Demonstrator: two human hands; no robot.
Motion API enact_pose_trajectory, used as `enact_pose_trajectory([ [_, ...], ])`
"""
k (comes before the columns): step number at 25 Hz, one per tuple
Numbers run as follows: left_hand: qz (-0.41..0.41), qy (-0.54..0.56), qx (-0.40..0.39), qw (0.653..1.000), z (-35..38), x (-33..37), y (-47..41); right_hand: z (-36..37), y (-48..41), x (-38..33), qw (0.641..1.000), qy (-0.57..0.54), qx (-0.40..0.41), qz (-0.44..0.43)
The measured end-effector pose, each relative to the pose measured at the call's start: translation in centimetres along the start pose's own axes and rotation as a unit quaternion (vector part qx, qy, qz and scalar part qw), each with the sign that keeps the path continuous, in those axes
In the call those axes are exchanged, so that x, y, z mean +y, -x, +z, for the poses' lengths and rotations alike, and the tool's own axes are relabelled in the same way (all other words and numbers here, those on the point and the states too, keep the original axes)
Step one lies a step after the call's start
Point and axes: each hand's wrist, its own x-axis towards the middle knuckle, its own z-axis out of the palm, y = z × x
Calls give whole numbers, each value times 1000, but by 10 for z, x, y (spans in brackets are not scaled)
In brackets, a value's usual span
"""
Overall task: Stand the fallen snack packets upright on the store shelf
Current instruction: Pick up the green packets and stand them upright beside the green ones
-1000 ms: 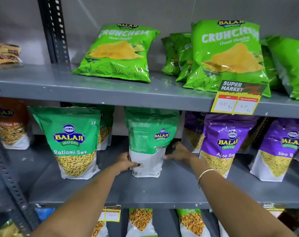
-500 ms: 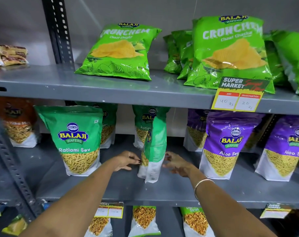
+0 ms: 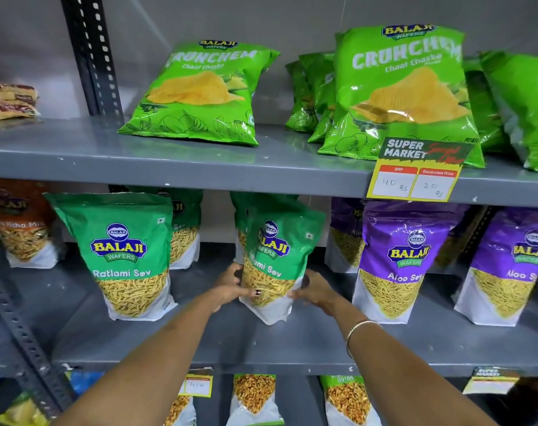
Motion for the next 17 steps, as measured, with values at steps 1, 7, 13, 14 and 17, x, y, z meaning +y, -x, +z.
enact_pose_trajectory([
  [1, 11, -9, 25, 1000, 1, 0, -3, -4, 2, -2, 1000, -1, 23, 11],
  [7, 18, -30, 132, 991, 18, 6, -8, -17, 2, 1, 995, -94, 23, -6],
  [13, -15, -112, 107, 988, 20, 9, 7, -25, -6, 2, 992, 110, -24, 53],
  [14, -42, -118, 81, 989, 12, 8, 14, -28, -2, -5, 974, 179, -70, 117],
  [17, -175, -143, 6, 974, -32, -9, 37, -18, 4, -25, 912, 209, -218, 277],
])
